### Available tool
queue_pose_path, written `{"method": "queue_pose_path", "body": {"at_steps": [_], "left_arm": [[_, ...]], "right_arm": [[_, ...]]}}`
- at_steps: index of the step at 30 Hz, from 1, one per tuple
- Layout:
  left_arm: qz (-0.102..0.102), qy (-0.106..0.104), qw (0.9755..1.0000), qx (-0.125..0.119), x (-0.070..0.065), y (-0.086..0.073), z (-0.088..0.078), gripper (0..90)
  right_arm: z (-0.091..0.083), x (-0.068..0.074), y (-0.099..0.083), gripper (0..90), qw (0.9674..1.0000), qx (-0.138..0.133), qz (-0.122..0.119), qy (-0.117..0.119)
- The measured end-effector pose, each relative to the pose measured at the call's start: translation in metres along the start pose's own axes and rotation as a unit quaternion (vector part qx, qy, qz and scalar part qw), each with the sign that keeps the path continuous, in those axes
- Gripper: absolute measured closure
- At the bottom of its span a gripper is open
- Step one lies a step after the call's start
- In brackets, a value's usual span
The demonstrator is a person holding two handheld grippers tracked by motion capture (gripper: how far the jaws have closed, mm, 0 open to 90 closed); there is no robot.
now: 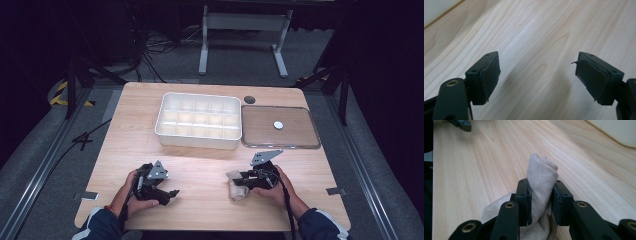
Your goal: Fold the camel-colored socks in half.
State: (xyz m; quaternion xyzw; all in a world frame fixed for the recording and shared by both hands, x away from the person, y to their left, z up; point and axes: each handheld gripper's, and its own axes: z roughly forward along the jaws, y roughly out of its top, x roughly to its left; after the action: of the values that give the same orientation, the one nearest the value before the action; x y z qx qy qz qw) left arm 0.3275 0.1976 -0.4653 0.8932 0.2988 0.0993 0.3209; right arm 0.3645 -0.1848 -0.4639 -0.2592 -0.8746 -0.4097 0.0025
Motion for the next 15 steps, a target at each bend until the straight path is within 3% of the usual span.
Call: {"method": "queue_pose_path", "body": {"at_steps": [3, 7, 11, 15], "left_arm": [[-0.011, 0.007, 0.9999, 0.004, 0.007, -0.004, 0.002, 20.1], [0.005, 0.001, 0.9998, 0.017, 0.007, -0.004, 0.006, 18.3], [0.013, -0.005, 0.9999, 0.005, 0.008, -0.005, 0.008, 16.2], [0.003, -0.006, 0.9999, -0.014, 0.008, -0.009, 0.01, 15.0]], "right_arm": [[-0.01, -0.001, -0.001, 70.5, 0.9998, -0.015, -0.008, -0.01], [-0.019, -0.001, -0.002, 70.5, 0.9994, -0.027, -0.012, -0.019], [-0.029, -0.001, -0.001, 70.6, 0.9985, -0.043, -0.017, -0.029], [-0.038, -0.001, 0.001, 70.6, 0.9972, -0.056, -0.023, -0.042]]}}
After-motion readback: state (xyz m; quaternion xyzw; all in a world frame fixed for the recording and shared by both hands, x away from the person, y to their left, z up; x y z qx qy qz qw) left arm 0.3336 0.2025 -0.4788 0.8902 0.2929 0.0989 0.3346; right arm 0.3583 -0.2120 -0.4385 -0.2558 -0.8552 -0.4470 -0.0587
